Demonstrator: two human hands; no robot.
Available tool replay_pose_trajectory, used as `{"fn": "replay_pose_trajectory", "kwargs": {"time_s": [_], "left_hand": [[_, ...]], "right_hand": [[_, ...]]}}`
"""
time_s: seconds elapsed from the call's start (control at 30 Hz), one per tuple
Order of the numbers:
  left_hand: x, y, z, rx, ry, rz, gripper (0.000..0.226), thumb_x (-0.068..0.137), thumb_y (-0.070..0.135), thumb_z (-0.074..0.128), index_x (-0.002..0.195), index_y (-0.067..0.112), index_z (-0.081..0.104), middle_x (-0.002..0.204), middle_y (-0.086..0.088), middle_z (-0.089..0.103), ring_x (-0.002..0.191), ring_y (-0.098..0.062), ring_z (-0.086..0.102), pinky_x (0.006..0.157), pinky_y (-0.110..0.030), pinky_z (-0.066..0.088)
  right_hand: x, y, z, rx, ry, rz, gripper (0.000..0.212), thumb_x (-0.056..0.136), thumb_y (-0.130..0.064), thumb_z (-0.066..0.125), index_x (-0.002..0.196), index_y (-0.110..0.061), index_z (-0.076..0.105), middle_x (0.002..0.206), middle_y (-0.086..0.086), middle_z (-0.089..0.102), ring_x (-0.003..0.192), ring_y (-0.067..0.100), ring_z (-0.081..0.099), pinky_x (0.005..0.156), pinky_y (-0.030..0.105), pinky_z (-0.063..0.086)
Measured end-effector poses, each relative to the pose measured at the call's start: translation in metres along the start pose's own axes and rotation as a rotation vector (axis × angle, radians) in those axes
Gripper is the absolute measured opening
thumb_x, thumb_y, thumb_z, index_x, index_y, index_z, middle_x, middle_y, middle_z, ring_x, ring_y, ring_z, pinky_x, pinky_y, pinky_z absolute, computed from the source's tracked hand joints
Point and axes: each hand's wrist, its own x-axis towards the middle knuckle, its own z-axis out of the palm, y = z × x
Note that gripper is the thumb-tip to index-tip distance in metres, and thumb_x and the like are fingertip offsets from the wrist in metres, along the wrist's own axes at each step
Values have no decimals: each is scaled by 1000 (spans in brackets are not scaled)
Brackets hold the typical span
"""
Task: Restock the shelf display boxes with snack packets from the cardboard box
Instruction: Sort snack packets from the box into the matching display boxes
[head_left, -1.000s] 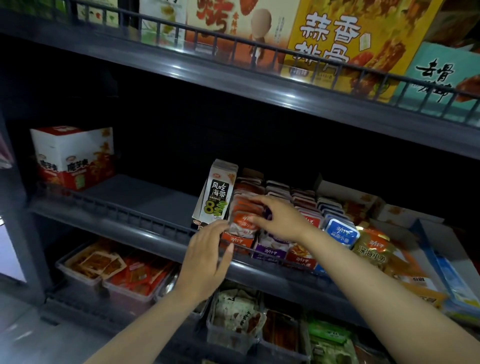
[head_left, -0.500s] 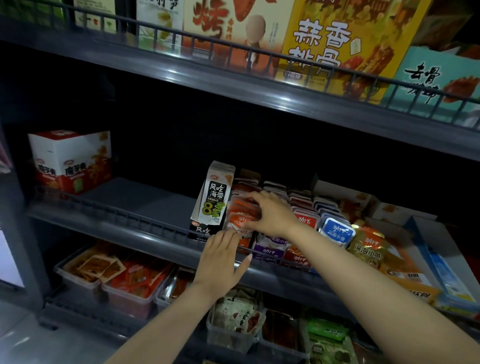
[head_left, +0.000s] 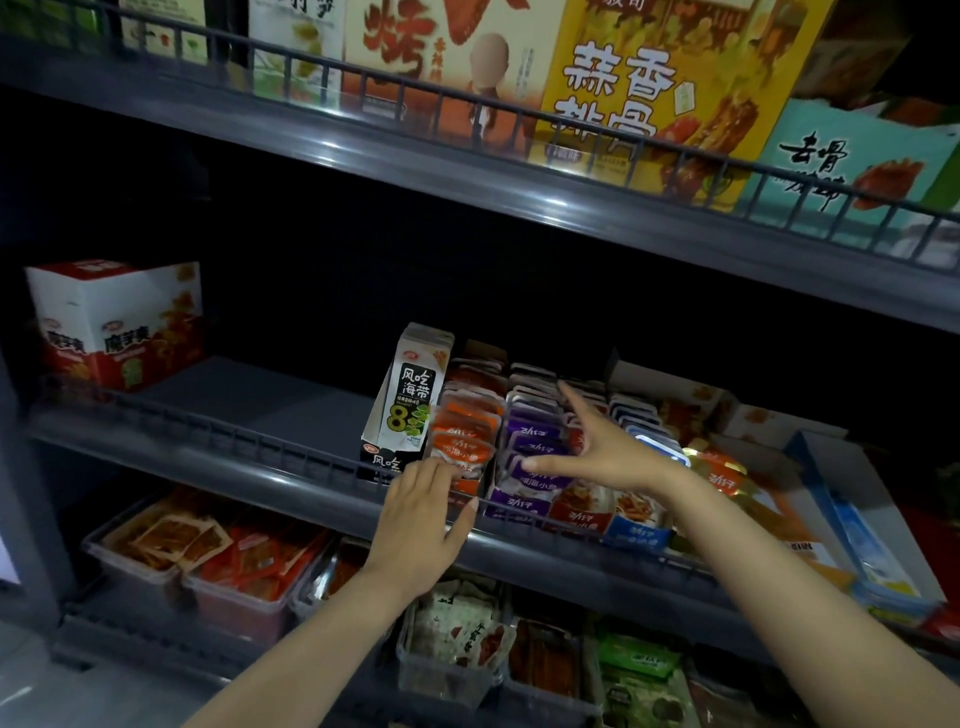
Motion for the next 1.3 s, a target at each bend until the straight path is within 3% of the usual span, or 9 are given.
{"fn": "replay_pose_trajectory", "kwargs": {"time_s": [0.1,0.2,0.33,0.5,0.63,0.8,0.9,1.07,1.3], "left_hand": [[0,18,-2,-113,123,-7,47,89,55,38,122,22,44,116,8,46,107,-5,37,99,-33,41],[19,33,-8,-10,117,43,79,78,66,53,140,23,31,136,3,36,130,-13,27,114,-35,20],[45,43,-13,218,-22,118,96,71,81,34,144,19,34,148,-1,37,142,-21,22,120,-40,2],[58,42,-18,161,-54,117,93,74,79,44,142,17,34,144,0,42,138,-17,29,117,-31,5],[69,46,-23,252,-171,97,110,69,86,34,152,16,15,158,-2,19,146,-20,10,119,-37,-4],[84,50,-22,305,-275,95,98,75,84,32,149,20,23,154,1,30,144,-17,20,119,-42,8],[83,46,-23,294,-258,133,103,69,89,23,148,23,25,153,3,33,143,-16,22,119,-39,8],[82,47,-22,311,-271,117,109,66,89,9,150,21,20,157,2,25,145,-16,18,119,-37,5],[79,53,-25,240,-254,133,90,83,78,25,152,21,15,159,2,18,147,-15,10,118,-30,-2]], "right_hand": [[-20,9,8,257,61,71,106,76,-51,68,153,-26,-1,158,-6,14,144,17,23,113,31,24],[-27,16,31,555,141,157,101,74,-68,58,153,-28,10,157,-3,22,142,21,29,116,40,23],[-20,16,55,888,126,134,66,86,-62,46,139,-23,45,132,-1,59,123,13,53,111,36,34],[-11,15,53,761,133,174,64,92,-65,31,144,-27,39,142,0,49,133,18,41,111,36,26],[-1,22,40,744,221,246,62,96,-61,25,142,-24,42,143,3,47,133,22,40,108,39,25],[14,8,41,913,134,241,49,97,-57,29,114,-24,61,113,4,67,104,15,61,86,27,47],[24,13,39,943,172,242,39,99,-54,28,94,-31,59,95,-4,66,92,10,61,92,30,44],[30,1,41,975,144,262,60,95,-61,32,133,-18,49,121,10,63,112,23,59,105,42,43],[10,38,-5,602,372,67,41,99,-42,40,132,-21,51,138,3,53,130,20,47,109,36,35]]}}
